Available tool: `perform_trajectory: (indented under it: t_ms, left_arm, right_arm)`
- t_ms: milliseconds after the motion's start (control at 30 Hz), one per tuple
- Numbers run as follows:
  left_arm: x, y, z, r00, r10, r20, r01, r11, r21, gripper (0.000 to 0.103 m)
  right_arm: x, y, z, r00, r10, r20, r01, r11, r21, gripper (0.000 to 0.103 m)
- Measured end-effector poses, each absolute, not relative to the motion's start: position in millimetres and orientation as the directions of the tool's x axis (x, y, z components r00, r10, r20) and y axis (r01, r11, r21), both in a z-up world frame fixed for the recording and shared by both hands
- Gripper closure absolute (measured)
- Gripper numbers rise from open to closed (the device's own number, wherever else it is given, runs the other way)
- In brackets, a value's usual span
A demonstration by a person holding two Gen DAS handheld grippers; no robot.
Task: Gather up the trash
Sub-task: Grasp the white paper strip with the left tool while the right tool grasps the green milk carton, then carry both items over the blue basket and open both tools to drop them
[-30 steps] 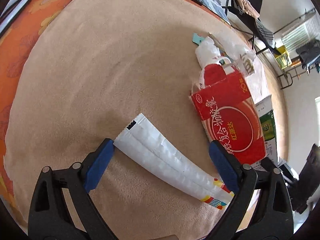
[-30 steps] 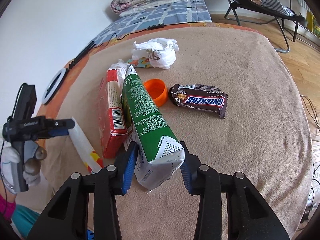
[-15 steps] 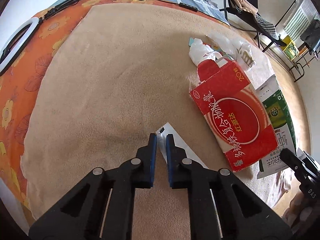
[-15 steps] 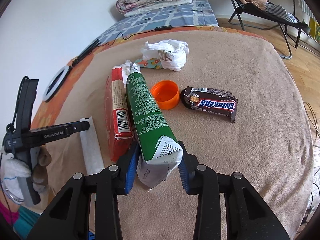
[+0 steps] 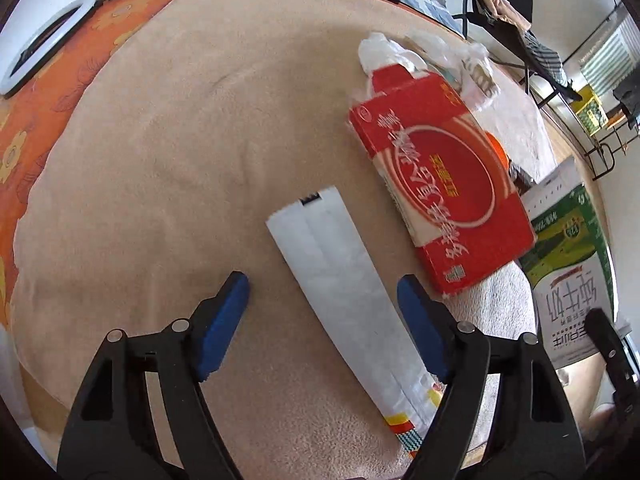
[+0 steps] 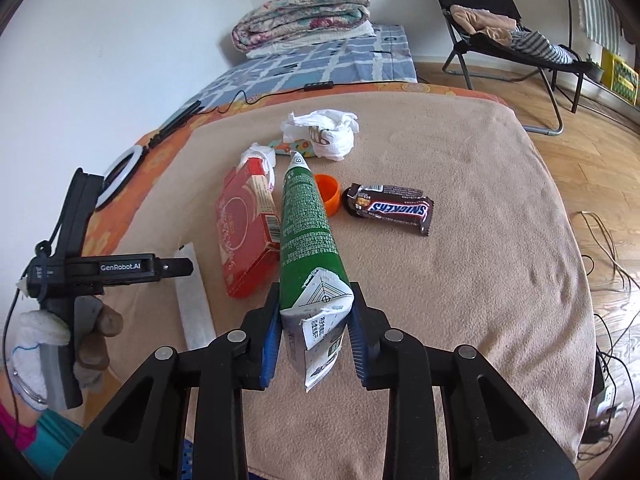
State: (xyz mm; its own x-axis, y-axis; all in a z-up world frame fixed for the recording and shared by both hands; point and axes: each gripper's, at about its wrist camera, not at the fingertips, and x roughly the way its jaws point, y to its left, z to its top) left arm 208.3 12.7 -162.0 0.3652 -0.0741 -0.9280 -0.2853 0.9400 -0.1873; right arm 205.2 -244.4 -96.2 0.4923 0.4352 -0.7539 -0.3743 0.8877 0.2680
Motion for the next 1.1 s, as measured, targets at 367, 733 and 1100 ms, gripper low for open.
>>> perform_trajectory:
  t_ms: [367, 733, 1100]
  left_arm:
    - [190, -6, -142, 0.418, -0.089, -0.904, -0.198, 0.962, -0.186, 0.098]
    - [118, 1, -100, 0.431, -0.211, -0.877, -0.151, 0.942, -0.301, 0.098]
    - [31, 4, -105, 0.364, -0.288, -0.886, -0.148, 0.921, -0.361, 0.098]
  right_arm:
    - [188, -259, -91, 0.507, 0.435, -0.744, -0.370, 0.890, 0.268, 0.075]
    - [148, -271, -66, 0.493, 0.497, -0.714, -0.421, 0.855, 0.304, 0.075]
    - [81, -263, -62, 0.414, 0.561, -0.717, -0.502, 0.798, 0.335, 0.075]
